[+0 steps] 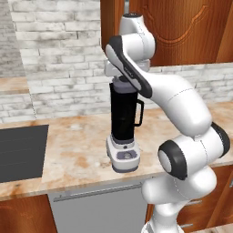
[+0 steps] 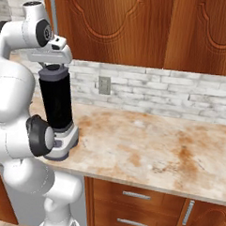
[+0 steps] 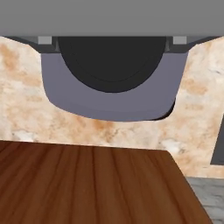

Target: Open the blender lid, put the banana in the blender, close the lid, and start the blender.

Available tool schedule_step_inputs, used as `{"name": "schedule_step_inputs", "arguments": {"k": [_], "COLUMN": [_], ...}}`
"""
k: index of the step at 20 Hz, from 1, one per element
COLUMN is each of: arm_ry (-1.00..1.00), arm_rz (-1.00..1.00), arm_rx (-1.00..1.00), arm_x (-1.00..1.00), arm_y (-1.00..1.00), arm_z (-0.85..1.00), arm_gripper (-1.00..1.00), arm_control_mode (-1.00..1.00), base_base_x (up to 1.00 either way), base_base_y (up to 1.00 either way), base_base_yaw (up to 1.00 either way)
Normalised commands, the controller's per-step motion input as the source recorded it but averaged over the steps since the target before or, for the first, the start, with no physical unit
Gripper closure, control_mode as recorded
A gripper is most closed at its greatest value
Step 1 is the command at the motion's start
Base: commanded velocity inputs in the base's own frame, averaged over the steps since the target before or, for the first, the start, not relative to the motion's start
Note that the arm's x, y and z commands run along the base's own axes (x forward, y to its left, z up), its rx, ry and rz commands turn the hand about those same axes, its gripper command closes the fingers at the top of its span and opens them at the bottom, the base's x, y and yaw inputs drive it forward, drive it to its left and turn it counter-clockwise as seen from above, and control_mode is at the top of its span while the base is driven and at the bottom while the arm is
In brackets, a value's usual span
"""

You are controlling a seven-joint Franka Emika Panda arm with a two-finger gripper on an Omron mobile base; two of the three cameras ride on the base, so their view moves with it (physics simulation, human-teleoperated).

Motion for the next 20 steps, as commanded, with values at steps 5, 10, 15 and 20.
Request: {"name": "schedule_step_inputs", "arguments": {"k": [5, 10, 15, 20], "arm_ry": [-0.13, -0.15, 0.00, 0.01], "arm_rz": [0.07, 0.09, 0.09, 0.11], "arm_rx": [0.00, 0.00, 0.00, 0.00], "arm_x": [0.12, 0.19, 0.01, 0.00], "arm_y": [0.00, 0.00, 0.01, 0.12], "arm_z": [-0.20, -0.19, -0.42, -0.37], "arm_gripper": [1.00, 1.00, 1.00, 1.00], "arm_control_mode": [-1.00, -1.00, -1.00, -1.00], "base_base_x": [0.00, 0.00, 0.00, 0.00], "base_base_y": [0.00, 0.00, 0.00, 0.00], "base_base_yaw": [0.00, 0.00, 0.00, 0.00]}}
